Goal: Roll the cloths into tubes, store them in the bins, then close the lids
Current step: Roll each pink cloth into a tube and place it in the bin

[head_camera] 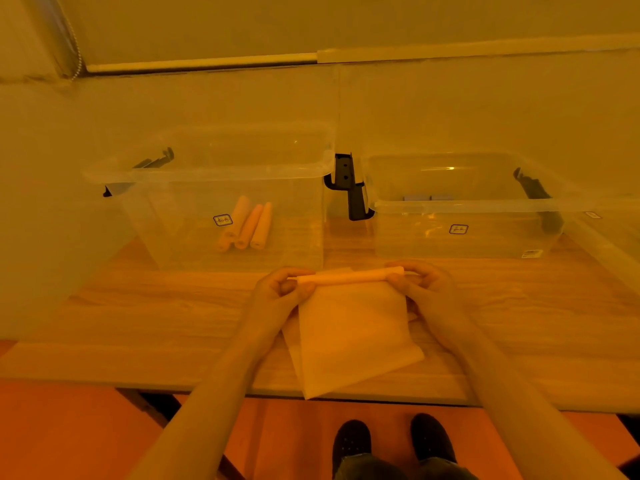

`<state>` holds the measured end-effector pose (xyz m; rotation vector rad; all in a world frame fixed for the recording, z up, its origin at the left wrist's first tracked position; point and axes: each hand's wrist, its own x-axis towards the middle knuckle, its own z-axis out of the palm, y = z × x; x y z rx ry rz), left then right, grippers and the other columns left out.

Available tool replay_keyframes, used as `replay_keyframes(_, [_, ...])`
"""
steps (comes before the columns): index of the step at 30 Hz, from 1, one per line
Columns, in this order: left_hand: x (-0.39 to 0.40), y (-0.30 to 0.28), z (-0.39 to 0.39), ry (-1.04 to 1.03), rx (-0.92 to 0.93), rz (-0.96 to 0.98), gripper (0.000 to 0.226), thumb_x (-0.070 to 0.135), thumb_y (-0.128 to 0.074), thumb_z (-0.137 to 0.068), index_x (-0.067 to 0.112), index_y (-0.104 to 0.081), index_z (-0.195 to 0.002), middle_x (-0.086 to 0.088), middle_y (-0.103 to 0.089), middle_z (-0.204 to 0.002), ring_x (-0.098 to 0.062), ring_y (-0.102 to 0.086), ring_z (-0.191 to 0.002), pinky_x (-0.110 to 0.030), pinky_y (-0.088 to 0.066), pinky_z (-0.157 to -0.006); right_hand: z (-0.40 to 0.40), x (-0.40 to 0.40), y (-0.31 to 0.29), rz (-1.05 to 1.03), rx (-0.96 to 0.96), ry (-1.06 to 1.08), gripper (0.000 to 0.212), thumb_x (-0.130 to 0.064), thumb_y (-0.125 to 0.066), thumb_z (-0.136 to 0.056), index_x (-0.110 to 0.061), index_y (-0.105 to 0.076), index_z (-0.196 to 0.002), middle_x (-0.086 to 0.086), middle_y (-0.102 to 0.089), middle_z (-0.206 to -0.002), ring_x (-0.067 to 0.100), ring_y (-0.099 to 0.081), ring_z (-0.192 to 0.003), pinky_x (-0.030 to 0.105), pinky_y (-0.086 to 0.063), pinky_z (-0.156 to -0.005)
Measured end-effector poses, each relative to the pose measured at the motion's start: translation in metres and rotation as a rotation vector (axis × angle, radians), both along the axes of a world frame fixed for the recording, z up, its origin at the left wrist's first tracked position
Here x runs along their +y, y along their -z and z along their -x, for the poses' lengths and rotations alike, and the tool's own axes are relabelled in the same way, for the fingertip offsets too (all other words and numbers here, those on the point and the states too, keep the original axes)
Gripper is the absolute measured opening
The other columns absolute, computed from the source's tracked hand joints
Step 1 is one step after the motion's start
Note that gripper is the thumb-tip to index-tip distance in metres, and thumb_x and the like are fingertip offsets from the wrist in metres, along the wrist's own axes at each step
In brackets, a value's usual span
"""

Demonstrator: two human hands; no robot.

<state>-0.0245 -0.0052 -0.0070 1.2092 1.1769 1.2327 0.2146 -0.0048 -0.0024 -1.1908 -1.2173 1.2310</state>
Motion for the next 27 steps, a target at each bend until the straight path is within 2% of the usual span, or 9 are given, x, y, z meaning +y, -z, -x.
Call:
replay_keyframes(4, [-0.0008, -0.0017, -0.0005, -0.025, 0.024, -0.008, 0.012, 0.021, -0.064, -0.089, 0.023, -0.070, -0.099, 0.002, -0.072, -0.083, -0.011, -0.067, -0.074, -0.028, -0.054, -0.060, -0.0006, 0.0019, 0.0021, 0.017, 0.048, 0.009, 0.024, -0.028, -0.063, -0.087, -0.023, -0.068, -0.110, 0.007, -0.070, -0.096, 0.023, -0.069, -0.078, 0.031, -0.054, -0.056])
replay_keyframes(9, [0.0001, 0.0008, -0.0001, -0.011, 0.019, 0.003, 0.017, 0.018, -0.064, -0.089, 0.022, -0.069, -0.105, -0.003, -0.073, -0.091, -0.019, -0.069, -0.084, -0.034, -0.057, -0.071, -0.0012, 0.0044, 0.0060, 0.030, 0.096, 0.016, 0.019, -0.027, -0.061, -0.090, -0.017, -0.070, -0.104, 0.007, -0.068, -0.087, 0.018, -0.066, -0.070, 0.027, -0.051, -0.052])
replay_keyframes(13, [0.0006, 0.0038, 0.0013, -0.003, 0.028, 0.027, 0.015, 0.018, -0.065, -0.088, 0.022, -0.069, -0.102, -0.004, -0.074, -0.093, -0.022, -0.070, -0.088, -0.041, -0.057, -0.079, -0.0039, 0.0068, 0.0094, 0.072, 0.143, 0.000, 0.025, -0.019, -0.063, -0.089, -0.014, -0.067, -0.113, 0.012, -0.072, -0.095, 0.023, -0.069, -0.080, 0.029, -0.055, -0.058])
replay_keyframes(16, [-0.0008, 0.0039, 0.0005, -0.003, 0.000, 0.020, 0.012, 0.020, -0.065, -0.088, 0.021, -0.070, -0.099, -0.005, -0.074, -0.090, -0.022, -0.070, -0.084, -0.037, -0.056, -0.070, -0.0060, 0.0035, 0.0097, 0.068, 0.144, -0.041, 0.023, -0.016, -0.061, -0.089, -0.011, -0.067, -0.111, 0.012, -0.073, -0.098, 0.024, -0.071, -0.086, 0.031, -0.059, -0.065])
replay_keyframes(21, [-0.0058, 0.0015, -0.0028, 0.000, -0.043, -0.011, 0.013, 0.014, -0.061, -0.090, 0.016, -0.067, -0.102, 0.003, -0.070, -0.072, -0.006, -0.065, -0.061, -0.018, -0.047, -0.048, -0.0063, 0.0002, 0.0078, 0.023, 0.099, -0.052, 0.021, -0.017, -0.060, -0.090, -0.019, -0.068, -0.110, 0.011, -0.072, -0.098, 0.024, -0.071, -0.082, 0.035, -0.058, -0.061])
replay_keyframes(23, [-0.0064, 0.0015, -0.0030, -0.017, -0.043, -0.012, 0.012, 0.016, -0.060, -0.091, 0.015, -0.068, -0.101, 0.006, -0.066, -0.067, -0.002, -0.060, -0.056, -0.017, -0.044, -0.045, -0.0051, 0.0002, 0.0075, 0.014, 0.084, -0.050, 0.021, -0.017, -0.061, -0.090, -0.020, -0.068, -0.110, 0.012, -0.072, -0.098, 0.023, -0.070, -0.080, 0.034, -0.057, -0.058])
replay_keyframes(27, [-0.0053, 0.0025, -0.0022, -0.020, -0.037, 0.005, 0.014, 0.017, -0.061, -0.091, 0.016, -0.069, -0.103, -0.002, -0.068, -0.082, -0.010, -0.064, -0.068, -0.023, -0.048, -0.053, -0.0040, -0.0003, 0.0081, 0.013, 0.118, -0.027, 0.020, -0.021, -0.061, -0.090, -0.017, -0.070, -0.108, 0.012, -0.071, -0.098, 0.024, -0.069, -0.082, 0.035, -0.057, -0.057])
